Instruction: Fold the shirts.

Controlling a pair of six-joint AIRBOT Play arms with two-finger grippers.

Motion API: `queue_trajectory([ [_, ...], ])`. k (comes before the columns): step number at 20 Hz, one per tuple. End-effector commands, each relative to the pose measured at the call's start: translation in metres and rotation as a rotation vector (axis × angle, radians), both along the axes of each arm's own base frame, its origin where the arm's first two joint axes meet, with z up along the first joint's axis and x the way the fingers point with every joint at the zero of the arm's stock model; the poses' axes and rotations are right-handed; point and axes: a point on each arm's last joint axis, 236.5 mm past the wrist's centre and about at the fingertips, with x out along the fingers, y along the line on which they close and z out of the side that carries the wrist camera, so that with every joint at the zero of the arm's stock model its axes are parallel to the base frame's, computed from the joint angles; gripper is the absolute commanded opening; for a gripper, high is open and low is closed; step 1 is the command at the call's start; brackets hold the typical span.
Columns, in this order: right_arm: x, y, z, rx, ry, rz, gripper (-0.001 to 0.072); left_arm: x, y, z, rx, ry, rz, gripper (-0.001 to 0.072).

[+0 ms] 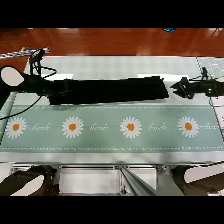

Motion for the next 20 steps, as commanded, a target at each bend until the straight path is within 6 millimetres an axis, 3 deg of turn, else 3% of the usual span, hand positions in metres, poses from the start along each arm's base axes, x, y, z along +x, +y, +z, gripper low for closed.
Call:
queue_trajectory([
  [1,0.016,0.033,-0.007,0.059,0.007,0.056,0.0416,-0.003,-0.002,-0.004,-0.001,0.003,0.003,0.0506],
  [5,0.024,0.067,-0.016,0.08,0.027,0.119,0.0412,-0.003,-0.002,-0.004,-0.001,0.003,0.004,0.0506],
  [6,0.025,0.075,-0.016,0.082,0.027,0.14,0.037,-0.002,-0.002,-0.004,-0.001,0.002,0.004,0.0506],
  [7,0.027,0.083,-0.013,0.075,0.011,0.167,0.0202,-0.001,-0.002,-0.003,-0.001,-0.003,0.005,0.0506],
  [8,0.029,0.09,-0.005,0.061,-0.022,0.21,0.0037,0.0,-0.001,-0.003,-0.002,-0.008,0.007,0.0506],
  [10,0.032,0.097,0.02,0.05,-0.07,0.26,0.0025,0.002,-0.001,-0.002,-0.002,-0.017,0.01,0.0505],
  [12,0.019,0.1,0.054,0.036,-0.098,0.322,0.0025,0.001,-0.003,-0.001,-0.013,-0.015,0.011,0.0502],
  [13,0.007,0.097,0.067,-0.013,-0.1,0.372,0.0025,0.0,-0.009,0.001,-0.042,-0.01,0.008,0.0461],
  [14,-0.006,0.087,0.079,-0.092,-0.087,0.399,0.0025,-0.001,-0.015,0.003,-0.062,-0.012,-0.01,0.0288],
  [15,-0.019,0.076,0.093,-0.169,-0.087,0.401,0.0025,-0.002,-0.021,0.005,-0.072,-0.021,-0.037,0.0042],
  [18,-0.06,0.061,0.136,-0.313,-0.148,0.374,0.0024,-0.008,-0.047,0.007,-0.107,-0.023,-0.099,0.0019],
  [20,-0.095,0.065,0.159,-0.35,-0.208,0.352,0.0024,-0.014,-0.086,0.004,-0.158,-0.022,-0.184,0.002],
])
